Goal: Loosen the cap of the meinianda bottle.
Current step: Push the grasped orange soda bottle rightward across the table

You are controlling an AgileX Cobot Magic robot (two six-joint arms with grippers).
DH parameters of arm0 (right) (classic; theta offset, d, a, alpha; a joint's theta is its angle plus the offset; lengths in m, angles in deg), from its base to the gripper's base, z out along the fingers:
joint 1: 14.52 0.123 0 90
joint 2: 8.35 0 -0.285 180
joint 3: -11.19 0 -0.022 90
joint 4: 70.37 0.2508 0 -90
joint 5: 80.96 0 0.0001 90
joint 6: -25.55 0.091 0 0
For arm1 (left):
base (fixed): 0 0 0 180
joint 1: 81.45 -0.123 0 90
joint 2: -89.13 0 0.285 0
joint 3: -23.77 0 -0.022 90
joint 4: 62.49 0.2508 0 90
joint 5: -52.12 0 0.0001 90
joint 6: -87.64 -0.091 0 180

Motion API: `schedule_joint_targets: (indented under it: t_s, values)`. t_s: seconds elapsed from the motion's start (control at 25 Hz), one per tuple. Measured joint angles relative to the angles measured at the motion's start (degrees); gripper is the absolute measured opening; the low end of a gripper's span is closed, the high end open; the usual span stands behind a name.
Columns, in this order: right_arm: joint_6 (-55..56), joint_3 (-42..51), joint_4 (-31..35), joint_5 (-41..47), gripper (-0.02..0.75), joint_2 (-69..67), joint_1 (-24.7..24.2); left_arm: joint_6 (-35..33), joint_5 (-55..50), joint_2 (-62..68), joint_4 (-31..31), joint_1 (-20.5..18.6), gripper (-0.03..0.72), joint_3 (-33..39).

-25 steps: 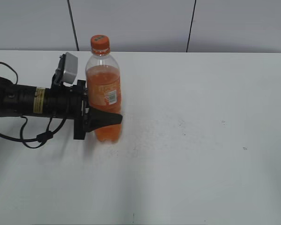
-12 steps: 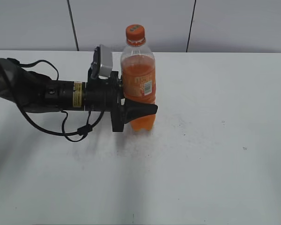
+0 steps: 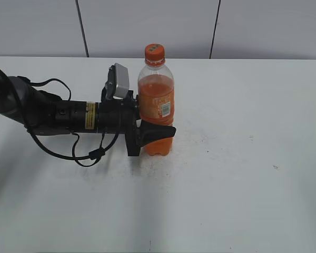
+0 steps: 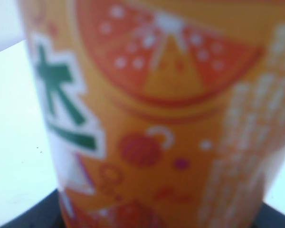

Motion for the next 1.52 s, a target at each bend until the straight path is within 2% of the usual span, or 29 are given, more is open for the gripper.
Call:
schedule_joint_targets:
  t_s: [1.28,1.52]
  values:
    - [1.2,0.0,-0.8,0.0,0.492,-0.3,0.0,-0.1,-0.5,0.0,-0.6,0.0,0.393,0.0]
    - [3.3,-4.1,0.3,1.5,0.492,-13.9,0.0,-0.3,-0.5,0.0,-0.3,0.0,0.393,0.0]
